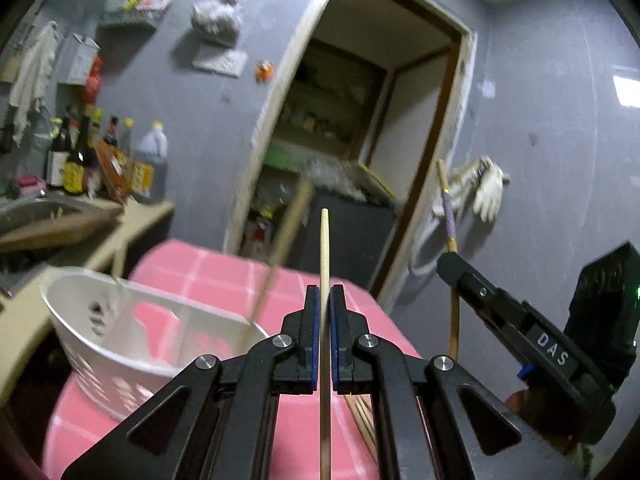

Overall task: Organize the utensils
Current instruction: 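Lower the left tool's chopstick into the caddy while the right tool drops its chopstick in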

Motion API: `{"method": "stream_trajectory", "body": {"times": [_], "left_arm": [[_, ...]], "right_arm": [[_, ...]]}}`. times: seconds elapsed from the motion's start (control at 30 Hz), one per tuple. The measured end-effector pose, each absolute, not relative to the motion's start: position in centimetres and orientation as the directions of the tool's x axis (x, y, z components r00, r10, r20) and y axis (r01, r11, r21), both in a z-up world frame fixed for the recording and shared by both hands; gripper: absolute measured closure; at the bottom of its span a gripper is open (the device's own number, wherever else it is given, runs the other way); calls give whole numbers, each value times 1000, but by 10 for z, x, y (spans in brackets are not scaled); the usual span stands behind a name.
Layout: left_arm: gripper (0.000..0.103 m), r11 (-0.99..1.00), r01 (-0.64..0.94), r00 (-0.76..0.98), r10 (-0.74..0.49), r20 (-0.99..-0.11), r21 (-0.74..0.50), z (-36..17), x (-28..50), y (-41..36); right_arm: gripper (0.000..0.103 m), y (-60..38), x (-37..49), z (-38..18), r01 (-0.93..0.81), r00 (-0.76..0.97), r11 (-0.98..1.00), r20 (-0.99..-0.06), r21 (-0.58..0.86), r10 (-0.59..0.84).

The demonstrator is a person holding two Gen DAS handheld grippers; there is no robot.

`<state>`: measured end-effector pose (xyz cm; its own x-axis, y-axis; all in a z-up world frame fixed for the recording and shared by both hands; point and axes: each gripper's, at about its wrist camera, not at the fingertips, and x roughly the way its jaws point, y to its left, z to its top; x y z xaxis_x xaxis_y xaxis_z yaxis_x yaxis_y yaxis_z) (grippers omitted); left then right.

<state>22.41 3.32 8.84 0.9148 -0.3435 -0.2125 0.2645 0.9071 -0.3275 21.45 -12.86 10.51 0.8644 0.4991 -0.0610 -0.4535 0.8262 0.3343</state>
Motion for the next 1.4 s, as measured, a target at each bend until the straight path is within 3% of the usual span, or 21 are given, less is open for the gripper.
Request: {"method": "stream_trajectory", "body": {"times": [0.33, 0.53, 0.87, 1.4], "left_arm": [[100, 929, 130, 984, -164, -70, -346, 121, 252, 129], [100, 913, 48, 998, -56, -8, -406, 119, 267, 183], [100, 921, -24, 1000, 30, 9, -390, 92, 277, 190], [100, 934, -39, 998, 16, -67, -354, 58, 270, 168]], "right_arm": [[98, -79, 245, 128, -528, 847, 778, 145, 340, 511], [98, -59, 257, 126, -516, 856, 806, 210, 291, 472], [98, -44, 264, 109, -487, 871, 836, 210, 254, 444], [98, -40, 265, 87, -452, 892, 857, 126, 246, 435]]}}
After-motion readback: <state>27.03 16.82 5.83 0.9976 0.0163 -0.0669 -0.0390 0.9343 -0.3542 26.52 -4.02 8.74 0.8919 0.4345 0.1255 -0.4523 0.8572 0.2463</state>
